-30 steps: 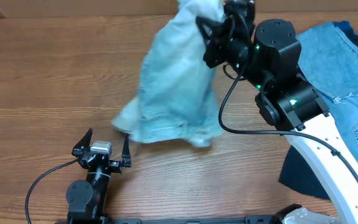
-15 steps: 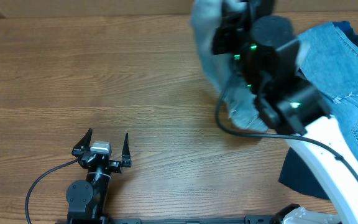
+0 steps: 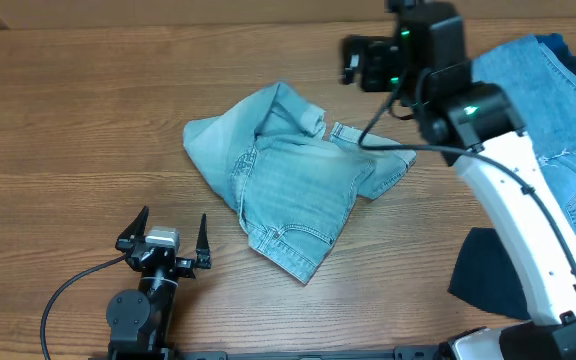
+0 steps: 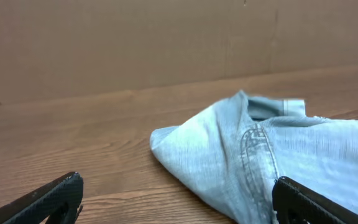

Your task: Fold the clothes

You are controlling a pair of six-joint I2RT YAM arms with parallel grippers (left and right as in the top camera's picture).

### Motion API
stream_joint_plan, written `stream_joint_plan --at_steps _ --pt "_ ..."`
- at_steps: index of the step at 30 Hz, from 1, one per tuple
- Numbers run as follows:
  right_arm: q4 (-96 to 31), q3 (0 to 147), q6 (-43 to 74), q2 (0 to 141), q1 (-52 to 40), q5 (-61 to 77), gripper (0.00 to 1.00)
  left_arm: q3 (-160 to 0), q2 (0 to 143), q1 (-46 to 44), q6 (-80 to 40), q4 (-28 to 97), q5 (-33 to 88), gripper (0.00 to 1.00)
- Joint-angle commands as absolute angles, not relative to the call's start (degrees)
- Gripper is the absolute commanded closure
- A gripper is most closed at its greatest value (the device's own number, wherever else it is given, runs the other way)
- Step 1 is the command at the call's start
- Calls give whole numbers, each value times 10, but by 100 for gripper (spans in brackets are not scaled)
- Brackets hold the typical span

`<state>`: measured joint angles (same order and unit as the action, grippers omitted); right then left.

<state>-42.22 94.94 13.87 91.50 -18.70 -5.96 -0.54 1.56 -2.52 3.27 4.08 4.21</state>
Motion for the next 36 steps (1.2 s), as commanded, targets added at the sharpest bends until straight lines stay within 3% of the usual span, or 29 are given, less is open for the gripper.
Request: stream_joint_plan --at_steps 1,5,14,15,16,17,18,27,36 --pt "-483 964 94 900 -162 -105 0 -3 14 -22 25 41 39 0" --pt "-574 934 94 931 -120 -54 0 -3 14 -22 25 41 39 0" --pt "-606 869 92 1032 -78 136 3 -3 14 -22 26 41 39 0" --pt "-605 858 100 1032 -78 136 9 -3 14 -22 26 41 39 0" --pt "-597 840 106 1032 -77 136 41 -3 14 -22 26 41 39 0" --pt "-585 826 107 1032 -77 136 80 -3 14 -22 25 41 39 0" --pt "-563 804 107 1032 -77 136 96 -3 14 -22 25 41 39 0" --pt "-352 679 105 1039 -77 51 96 -3 14 -22 25 41 39 0" --pt "-328 678 105 1130 -77 38 96 -3 14 -22 25 41 39 0"
